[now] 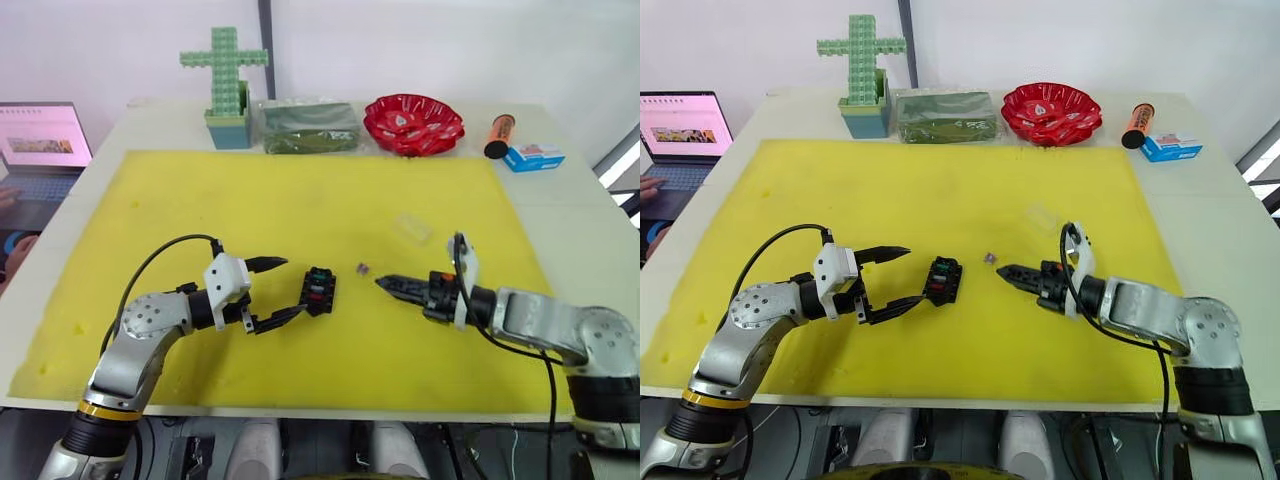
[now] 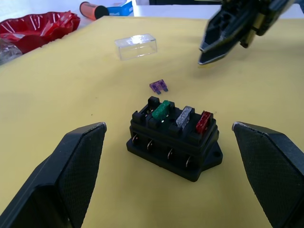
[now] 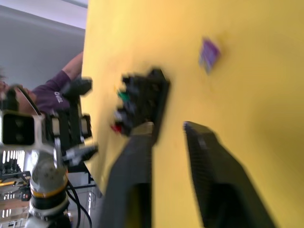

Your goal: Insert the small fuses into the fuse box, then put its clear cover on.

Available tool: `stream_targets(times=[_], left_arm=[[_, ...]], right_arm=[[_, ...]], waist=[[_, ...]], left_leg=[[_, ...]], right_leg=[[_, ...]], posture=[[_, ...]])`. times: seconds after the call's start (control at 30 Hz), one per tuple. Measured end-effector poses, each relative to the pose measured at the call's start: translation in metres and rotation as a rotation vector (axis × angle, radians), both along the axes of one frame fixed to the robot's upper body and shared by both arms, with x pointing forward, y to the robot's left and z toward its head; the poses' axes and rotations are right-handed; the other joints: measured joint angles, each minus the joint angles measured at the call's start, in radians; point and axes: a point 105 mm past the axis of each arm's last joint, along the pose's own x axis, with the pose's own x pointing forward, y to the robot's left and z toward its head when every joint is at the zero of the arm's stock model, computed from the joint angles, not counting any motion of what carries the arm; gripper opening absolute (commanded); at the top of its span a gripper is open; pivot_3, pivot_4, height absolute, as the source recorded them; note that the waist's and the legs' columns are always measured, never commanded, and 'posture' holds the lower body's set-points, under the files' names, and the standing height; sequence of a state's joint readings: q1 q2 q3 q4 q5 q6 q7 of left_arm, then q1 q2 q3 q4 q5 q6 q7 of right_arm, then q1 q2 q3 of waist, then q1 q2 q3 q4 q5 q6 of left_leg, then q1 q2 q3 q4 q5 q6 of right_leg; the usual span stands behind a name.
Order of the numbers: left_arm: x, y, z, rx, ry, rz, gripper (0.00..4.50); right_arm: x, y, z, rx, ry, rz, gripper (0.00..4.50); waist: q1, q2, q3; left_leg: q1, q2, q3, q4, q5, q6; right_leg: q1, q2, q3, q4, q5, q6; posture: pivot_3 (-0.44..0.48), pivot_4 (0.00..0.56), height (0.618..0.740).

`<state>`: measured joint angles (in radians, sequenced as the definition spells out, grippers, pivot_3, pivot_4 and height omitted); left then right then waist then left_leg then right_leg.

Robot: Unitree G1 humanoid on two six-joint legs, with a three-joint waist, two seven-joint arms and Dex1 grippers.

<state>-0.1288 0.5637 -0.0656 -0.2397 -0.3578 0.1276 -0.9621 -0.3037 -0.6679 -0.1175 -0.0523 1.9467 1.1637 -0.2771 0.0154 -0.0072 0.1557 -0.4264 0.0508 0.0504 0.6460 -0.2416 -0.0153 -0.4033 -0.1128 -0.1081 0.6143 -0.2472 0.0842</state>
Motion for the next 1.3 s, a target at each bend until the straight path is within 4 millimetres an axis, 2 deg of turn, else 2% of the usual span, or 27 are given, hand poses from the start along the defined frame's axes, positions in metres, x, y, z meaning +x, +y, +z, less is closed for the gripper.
stream_targets(times=[0.27, 0.47, 0.6, 0.93, 1.3], left_arm=[[0.001, 0.0, 0.001, -0.001, -0.003, -0.001, 4.5], [0.001, 0.0, 0.001, 0.0, -0.002, 0.002, 4.5], [0.001, 0.0, 0.001, -0.001, -0.001, 0.005, 4.5], [0.001, 0.0, 0.0, 0.0, 0.005, 0.01, 4.5], [0.001, 0.0, 0.001, 0.0, 0.003, 0.008, 4.5]], right_arm=[[0.026, -0.006, 0.003, -0.033, 0.01, 0.097, 2.28], [0.038, -0.002, 0.0, -0.057, 0.007, 0.168, 2.28], [0.041, 0.001, -0.011, -0.081, 0.017, 0.196, 2.28], [0.053, 0.006, -0.015, -0.091, -0.018, 0.228, 2.28], [0.058, 0.011, -0.019, -0.088, -0.028, 0.242, 2.28]], waist=[[-0.002, 0.0, 0.0], [-0.001, 0.0, 0.0], [-0.002, 0.0, 0.0], [-0.003, 0.0, 0.0], [-0.006, 0.0, 0.0]], left_leg=[[0.0, 0.0, 0.001, 0.0, 0.0, 0.0], [0.0, 0.0, 0.001, 0.0, 0.0, 0.0], [0.0, 0.0, 0.001, 0.0, 0.0, 0.0], [0.001, 0.0, 0.001, 0.0, 0.0, 0.0], [0.001, 0.0, 0.001, 0.0, 0.0, 0.0]], right_leg=[[-0.001, 0.0, 0.0, 0.001, 0.0, 0.0], [-0.001, 0.0, 0.0, 0.001, 0.0, 0.0], [-0.001, 0.0, 0.0, 0.001, 0.0, 0.0], [-0.002, 0.0, 0.0, 0.003, 0.0, 0.0], [-0.002, 0.0, 0.0, 0.005, 0.0, 0.0]], posture=[[0.0, 0.15, 0.74], [0.0, 0.15, 0.74], [0.0, 0.15, 0.74], [0.0, 0.15, 0.74], [0.0, 0.15, 0.74]])
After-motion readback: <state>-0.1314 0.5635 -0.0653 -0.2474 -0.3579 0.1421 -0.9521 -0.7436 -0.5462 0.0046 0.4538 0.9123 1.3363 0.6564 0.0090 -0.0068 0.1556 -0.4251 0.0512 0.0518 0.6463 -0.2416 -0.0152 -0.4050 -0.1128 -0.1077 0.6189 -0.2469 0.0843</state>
